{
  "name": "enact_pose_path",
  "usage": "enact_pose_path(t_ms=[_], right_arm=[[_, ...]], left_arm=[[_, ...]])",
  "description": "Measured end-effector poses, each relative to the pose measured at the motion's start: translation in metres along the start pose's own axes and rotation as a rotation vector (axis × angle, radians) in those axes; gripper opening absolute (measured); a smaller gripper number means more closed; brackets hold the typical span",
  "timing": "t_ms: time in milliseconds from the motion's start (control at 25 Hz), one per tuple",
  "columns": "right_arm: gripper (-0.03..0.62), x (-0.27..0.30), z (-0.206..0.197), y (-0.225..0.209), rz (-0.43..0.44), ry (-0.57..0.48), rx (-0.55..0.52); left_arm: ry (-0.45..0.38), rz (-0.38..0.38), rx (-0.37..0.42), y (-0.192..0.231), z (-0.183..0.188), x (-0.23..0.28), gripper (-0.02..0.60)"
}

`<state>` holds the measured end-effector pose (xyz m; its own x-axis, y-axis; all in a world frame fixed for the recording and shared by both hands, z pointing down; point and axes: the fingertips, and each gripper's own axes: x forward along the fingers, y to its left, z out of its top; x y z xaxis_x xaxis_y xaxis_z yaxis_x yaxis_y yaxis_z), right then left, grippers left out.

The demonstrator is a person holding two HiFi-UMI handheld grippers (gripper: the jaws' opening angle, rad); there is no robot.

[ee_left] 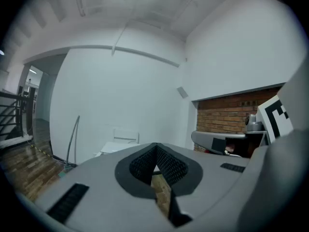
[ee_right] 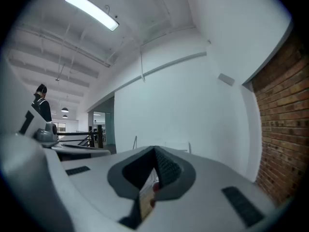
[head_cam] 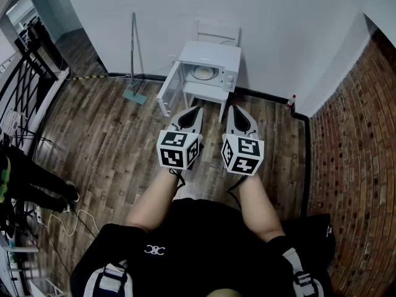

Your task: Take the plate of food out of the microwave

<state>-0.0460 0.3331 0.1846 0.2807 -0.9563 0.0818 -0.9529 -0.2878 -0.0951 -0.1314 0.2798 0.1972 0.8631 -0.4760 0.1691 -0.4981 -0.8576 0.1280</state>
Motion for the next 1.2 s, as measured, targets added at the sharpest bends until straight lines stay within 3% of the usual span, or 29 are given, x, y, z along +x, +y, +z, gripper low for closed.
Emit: enact_pose_path(t_ms=[160,440,1200], right_arm=[[0.006,0.003,-0.002,-0.005,-0.004,-0.012,0.005],[0.006,0.005,-0.007,-0.009,0.02,-0.001,0.013],[0.006,0.022,-0.03,-0.052,-0.009,0.063,0.041]], left_arm=[[0.0,0.004,0.012,0.0,0.0,0.006,-0.009],[0.004,-0.014,-0.122,0.006,-0.002,0.016,-0.009],[0.064,-0.034,-0.063,-0.003,-0.017,0.057,-0.009]])
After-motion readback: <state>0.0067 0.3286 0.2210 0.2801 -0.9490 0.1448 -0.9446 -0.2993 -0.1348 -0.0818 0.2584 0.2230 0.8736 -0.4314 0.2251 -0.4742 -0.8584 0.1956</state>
